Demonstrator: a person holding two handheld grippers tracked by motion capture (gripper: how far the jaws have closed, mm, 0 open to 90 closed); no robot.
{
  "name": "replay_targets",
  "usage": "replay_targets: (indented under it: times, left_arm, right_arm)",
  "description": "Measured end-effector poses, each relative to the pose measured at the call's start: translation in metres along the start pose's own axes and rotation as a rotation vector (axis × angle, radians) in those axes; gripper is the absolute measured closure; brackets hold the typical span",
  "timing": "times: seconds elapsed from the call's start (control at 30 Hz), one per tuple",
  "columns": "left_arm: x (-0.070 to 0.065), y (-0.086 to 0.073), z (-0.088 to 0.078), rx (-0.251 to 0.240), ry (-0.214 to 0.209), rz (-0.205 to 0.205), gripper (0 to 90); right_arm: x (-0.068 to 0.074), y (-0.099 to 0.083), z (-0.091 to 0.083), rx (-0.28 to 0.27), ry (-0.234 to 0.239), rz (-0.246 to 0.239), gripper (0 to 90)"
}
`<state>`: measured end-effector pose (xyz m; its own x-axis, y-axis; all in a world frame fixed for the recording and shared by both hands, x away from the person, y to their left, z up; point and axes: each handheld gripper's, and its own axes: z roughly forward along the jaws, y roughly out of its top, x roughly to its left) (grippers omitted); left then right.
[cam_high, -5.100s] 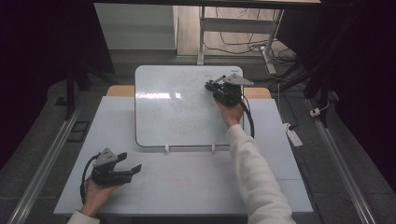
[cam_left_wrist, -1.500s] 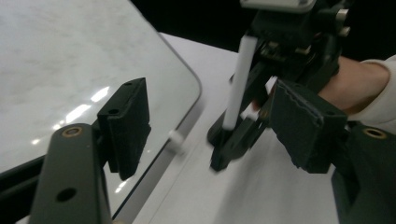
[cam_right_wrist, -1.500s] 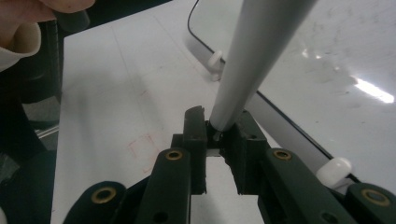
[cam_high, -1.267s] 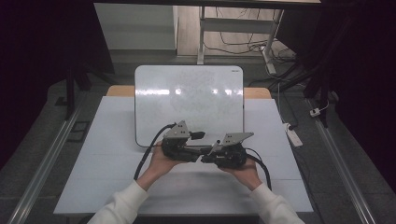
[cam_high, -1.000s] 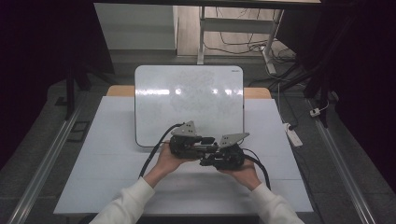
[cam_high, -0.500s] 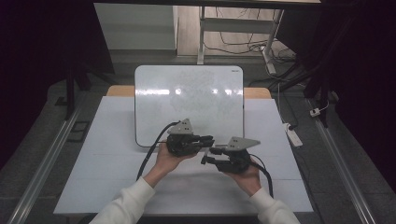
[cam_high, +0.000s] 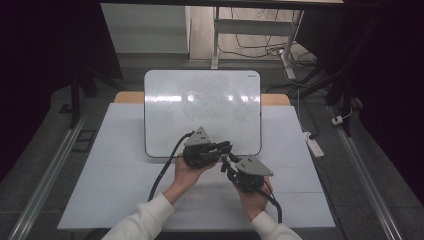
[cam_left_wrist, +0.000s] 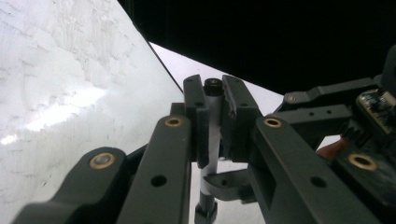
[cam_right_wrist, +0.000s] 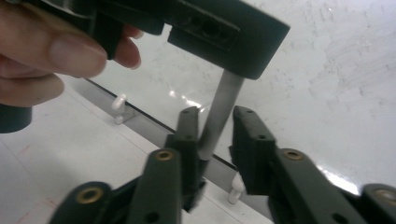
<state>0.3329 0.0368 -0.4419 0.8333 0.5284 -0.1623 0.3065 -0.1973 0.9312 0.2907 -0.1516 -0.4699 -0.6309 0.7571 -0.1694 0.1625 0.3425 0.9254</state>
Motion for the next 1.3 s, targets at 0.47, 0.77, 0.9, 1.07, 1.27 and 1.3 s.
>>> replay_targets:
  times: [0.47,0.77,0.9,1.07,1.27,1.3]
  left_arm:
    - [0.007,-0.01,-0.049,-0.008,0.079,0.015,52.7]
    - [0.02,-0.061,-0.128,0.116,0.24,-0.006,38.8]
    - [0.025,-0.084,-0.151,0.146,0.275,-0.038,35.7]
    - [0.03,-0.112,-0.171,0.181,0.304,-0.082,33.9]
    - [0.033,-0.119,-0.176,0.185,0.315,-0.103,33.3]
    - [0.033,-0.119,-0.175,0.189,0.315,-0.101,33.2]
  right_arm:
    - [-0.05,0.038,0.002,-0.006,0.005,0.055,81.0]
    - [-0.144,0.122,0.05,0.086,-0.073,0.166,80.9]
    - [-0.168,0.131,0.069,0.127,-0.084,0.241,80.9]
    - [-0.185,0.131,0.089,0.177,-0.102,0.256,80.9]
    - [-0.194,0.125,0.105,0.189,-0.086,0.265,80.8]
    - [-0.195,0.124,0.108,0.189,-0.083,0.261,80.8]
